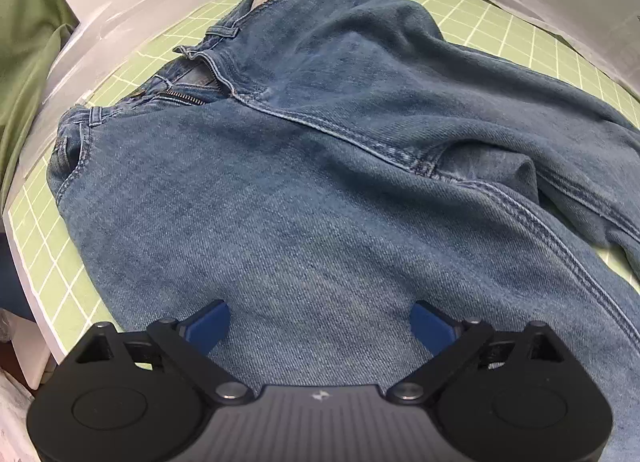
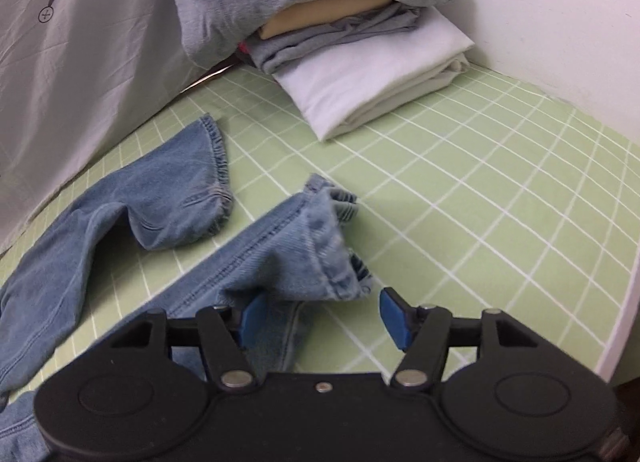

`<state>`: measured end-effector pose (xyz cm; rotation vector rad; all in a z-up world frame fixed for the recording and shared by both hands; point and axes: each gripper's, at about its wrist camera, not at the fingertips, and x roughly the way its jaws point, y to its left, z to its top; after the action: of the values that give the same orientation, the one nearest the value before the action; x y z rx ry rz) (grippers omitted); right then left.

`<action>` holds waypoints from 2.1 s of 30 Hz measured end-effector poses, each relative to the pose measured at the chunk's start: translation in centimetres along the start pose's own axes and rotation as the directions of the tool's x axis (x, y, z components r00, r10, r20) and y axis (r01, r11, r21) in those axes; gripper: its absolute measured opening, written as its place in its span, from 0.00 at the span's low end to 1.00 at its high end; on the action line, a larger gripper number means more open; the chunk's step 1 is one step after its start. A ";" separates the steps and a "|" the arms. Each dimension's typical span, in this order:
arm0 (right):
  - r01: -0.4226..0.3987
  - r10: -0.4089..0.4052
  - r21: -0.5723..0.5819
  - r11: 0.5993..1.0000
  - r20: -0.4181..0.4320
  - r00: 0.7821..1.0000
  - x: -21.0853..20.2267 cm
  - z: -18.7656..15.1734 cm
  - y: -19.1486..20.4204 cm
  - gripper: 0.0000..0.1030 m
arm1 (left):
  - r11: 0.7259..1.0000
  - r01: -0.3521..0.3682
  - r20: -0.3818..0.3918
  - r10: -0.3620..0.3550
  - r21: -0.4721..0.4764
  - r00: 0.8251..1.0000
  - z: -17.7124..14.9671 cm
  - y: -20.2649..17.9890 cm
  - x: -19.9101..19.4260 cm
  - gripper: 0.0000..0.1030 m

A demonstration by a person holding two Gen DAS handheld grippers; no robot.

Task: Fold clothes

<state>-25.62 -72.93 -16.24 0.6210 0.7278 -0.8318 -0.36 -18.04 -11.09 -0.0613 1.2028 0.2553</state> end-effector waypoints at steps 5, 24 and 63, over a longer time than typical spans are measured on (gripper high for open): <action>-0.054 0.056 0.077 0.996 -0.022 0.998 2.5 1.1 2.0 0.61 | 0.999 0.013 -0.023 -0.014 -0.032 1.000 0.8 0.3 0.6 1.00; -0.100 0.106 0.156 0.983 -0.029 0.994 2.1 0.0 -1.7 0.59 | 0.987 0.126 0.026 -0.123 -0.102 0.992 0.2 2.8 -0.8 0.99; 0.196 -0.202 0.112 0.974 0.037 0.979 -6.6 -1.9 -5.2 0.03 | 0.885 0.175 0.106 -0.143 -0.431 0.984 -0.8 20.1 0.4 0.04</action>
<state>-33.56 -71.44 -13.35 0.6289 0.7118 -1.0738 -5.53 1.41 -9.98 -0.5415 1.0424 0.3785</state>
